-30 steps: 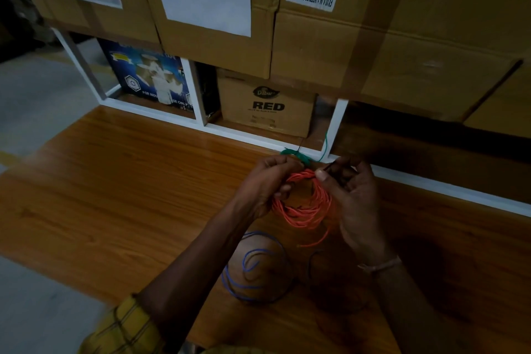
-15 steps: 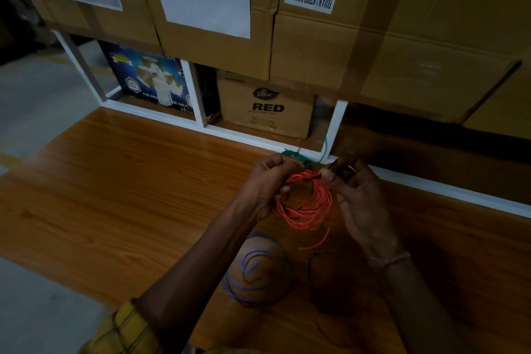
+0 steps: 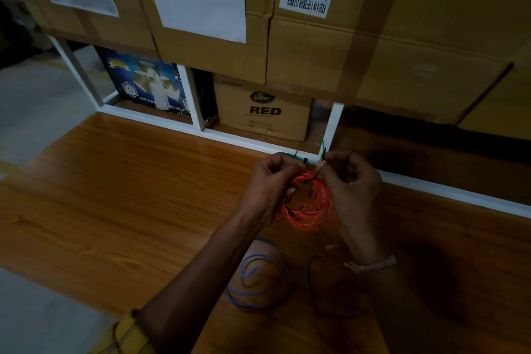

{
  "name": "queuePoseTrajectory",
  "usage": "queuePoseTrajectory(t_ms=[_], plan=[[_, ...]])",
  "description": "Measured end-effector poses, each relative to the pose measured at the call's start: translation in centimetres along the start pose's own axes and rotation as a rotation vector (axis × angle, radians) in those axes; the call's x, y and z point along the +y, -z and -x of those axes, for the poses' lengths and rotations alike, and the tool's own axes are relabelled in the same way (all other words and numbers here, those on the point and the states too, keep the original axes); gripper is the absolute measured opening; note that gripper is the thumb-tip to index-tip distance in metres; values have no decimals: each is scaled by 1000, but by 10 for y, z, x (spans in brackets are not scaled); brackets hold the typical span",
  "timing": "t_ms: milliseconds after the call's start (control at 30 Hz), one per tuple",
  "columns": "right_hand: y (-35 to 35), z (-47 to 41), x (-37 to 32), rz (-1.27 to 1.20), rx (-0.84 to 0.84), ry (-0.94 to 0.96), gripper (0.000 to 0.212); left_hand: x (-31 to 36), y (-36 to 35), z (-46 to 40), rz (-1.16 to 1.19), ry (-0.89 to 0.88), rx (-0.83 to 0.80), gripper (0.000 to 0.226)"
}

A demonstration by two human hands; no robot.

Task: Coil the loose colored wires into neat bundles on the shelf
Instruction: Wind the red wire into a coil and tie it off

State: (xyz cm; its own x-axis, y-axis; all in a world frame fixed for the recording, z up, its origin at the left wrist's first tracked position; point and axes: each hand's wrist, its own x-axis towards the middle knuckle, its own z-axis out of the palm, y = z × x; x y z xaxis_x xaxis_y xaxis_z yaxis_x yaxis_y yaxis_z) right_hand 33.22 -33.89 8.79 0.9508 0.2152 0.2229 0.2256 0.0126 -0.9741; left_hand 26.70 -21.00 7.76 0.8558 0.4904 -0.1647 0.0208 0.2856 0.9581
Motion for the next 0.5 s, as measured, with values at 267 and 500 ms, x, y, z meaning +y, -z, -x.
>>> queuePoseTrajectory(t_ms=[267,500], plan=[[5,7,-7,146,-14,154,21,4,1,1,36,-19,6,5],[10,6,-9,207,-79,230,11,2,-1,3,70,-29,42,6]])
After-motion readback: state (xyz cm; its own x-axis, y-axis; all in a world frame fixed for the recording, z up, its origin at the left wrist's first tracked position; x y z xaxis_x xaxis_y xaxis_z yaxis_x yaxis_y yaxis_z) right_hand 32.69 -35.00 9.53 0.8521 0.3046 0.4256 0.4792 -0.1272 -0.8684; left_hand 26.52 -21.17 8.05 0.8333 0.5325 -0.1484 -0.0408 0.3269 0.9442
